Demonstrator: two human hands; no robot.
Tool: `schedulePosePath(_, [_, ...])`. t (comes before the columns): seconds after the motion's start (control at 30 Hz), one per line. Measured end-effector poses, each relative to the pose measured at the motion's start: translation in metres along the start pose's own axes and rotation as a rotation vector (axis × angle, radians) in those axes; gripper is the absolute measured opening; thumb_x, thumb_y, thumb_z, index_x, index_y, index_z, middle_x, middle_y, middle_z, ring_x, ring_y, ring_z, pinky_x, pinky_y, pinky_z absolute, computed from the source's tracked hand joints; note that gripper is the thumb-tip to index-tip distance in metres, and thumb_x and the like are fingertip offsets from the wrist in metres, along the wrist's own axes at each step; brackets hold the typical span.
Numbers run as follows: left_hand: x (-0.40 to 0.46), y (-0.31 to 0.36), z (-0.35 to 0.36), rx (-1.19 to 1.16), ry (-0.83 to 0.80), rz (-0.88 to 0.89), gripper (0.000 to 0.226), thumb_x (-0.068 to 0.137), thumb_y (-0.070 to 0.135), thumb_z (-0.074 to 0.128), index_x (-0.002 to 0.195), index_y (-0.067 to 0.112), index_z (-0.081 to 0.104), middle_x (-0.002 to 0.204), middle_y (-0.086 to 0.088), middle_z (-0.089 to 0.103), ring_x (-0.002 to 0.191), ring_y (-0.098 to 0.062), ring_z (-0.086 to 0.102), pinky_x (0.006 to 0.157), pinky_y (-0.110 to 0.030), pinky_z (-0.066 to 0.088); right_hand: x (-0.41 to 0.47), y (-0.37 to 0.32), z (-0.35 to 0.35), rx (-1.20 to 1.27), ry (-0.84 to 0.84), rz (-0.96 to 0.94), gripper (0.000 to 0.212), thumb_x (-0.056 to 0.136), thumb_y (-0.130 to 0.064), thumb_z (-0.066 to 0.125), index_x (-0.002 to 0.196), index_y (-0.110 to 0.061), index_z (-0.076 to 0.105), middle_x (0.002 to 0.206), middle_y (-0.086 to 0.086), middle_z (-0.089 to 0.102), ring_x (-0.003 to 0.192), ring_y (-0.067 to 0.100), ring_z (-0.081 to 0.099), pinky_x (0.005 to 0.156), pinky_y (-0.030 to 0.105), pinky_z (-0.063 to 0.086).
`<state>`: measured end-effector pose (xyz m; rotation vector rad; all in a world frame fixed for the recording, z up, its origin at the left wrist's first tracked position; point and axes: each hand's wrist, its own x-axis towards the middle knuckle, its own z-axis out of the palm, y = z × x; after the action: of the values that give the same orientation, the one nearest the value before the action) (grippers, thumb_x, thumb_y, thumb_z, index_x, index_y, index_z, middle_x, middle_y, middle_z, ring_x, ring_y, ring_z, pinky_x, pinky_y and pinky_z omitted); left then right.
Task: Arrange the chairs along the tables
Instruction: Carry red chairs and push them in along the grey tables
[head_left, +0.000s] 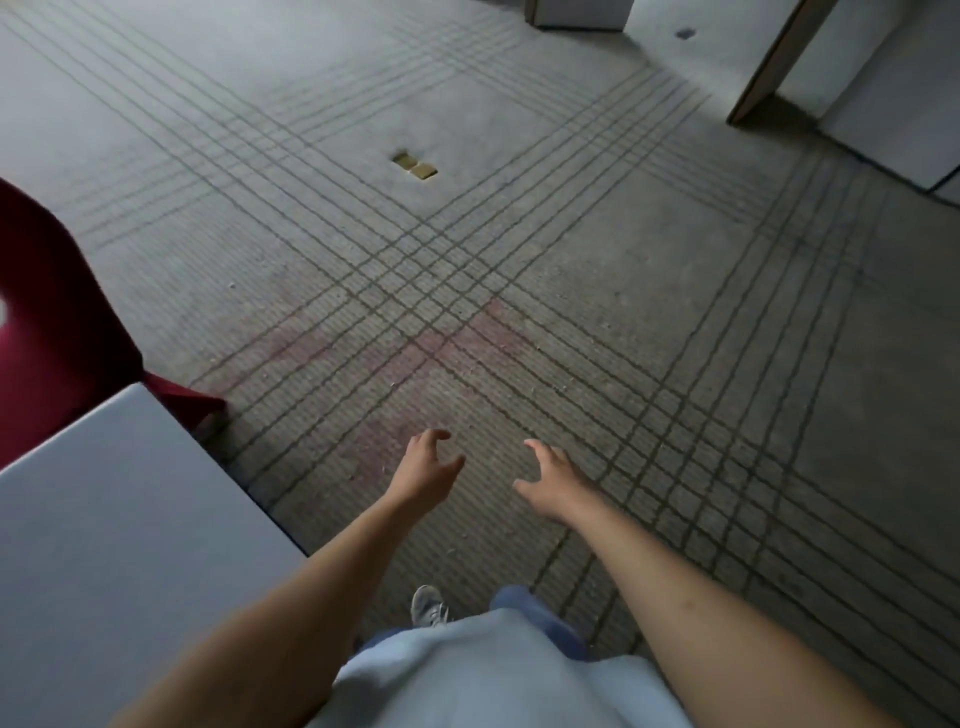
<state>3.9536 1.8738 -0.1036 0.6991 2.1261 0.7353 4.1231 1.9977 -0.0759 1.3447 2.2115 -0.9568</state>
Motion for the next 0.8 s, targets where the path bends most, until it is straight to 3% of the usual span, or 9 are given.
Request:
schedulePosePath(0.23, [0.080,-0.003,-0.068,-0.197,0.198,-0.109,0.050,0.091,0.042,0.064,0.135,0.021,0.053,0.141,-0.008,0.050,0.121,-0.022,0.055,0.102,-0.038,0.045,0.100,-0.103,-0.038,0.062,-0.056,-0.145,0.069,0.092,-0.035,0.066,0.154,-0.026,0.035,0.156,0.015,0.034,0.139,0.030,0.041,0.110,0.034,0.036])
schedulePosePath(0.5, [0.184,-0.019,-0.172,-0.310,0.434,-0.278,0.048,0.093,0.039,0.064,0.135,0.018,0.052,0.141,-0.007,0.049,0.122,-0.021,0.055,0.099,-0.031,0.044,0.250,-0.259,-0.072,-0.017,-0.235,-0.368,0.068,0.094,-0.035,0.063,0.155,-0.026,0.033,0.159,0.011,0.027,0.140,0.030,0.040,0.104,0.034,0.038])
schedulePosePath(0.7, [0.253,0.001,-0.269,-0.283,0.579,-0.431,0.046,0.093,0.034,0.065,0.134,0.016,0.053,0.138,-0.011,0.050,0.122,-0.023,0.054,0.097,-0.026,0.039,0.341,-0.381,-0.118,-0.057,-0.308,-0.556,0.066,0.093,-0.034,0.064,0.152,-0.023,0.038,0.153,0.014,0.038,0.137,0.029,0.043,0.101,0.029,0.039])
schedulePosePath(0.8, [0.289,0.015,-0.293,-0.284,0.620,-0.440,0.045,0.094,0.029,0.065,0.134,0.012,0.053,0.136,-0.011,0.050,0.121,-0.022,0.053,0.089,-0.020,0.038,0.380,-0.422,-0.130,-0.053,-0.339,-0.613,0.063,0.093,-0.033,0.065,0.150,-0.021,0.041,0.151,0.014,0.042,0.136,0.028,0.045,0.106,0.029,0.037])
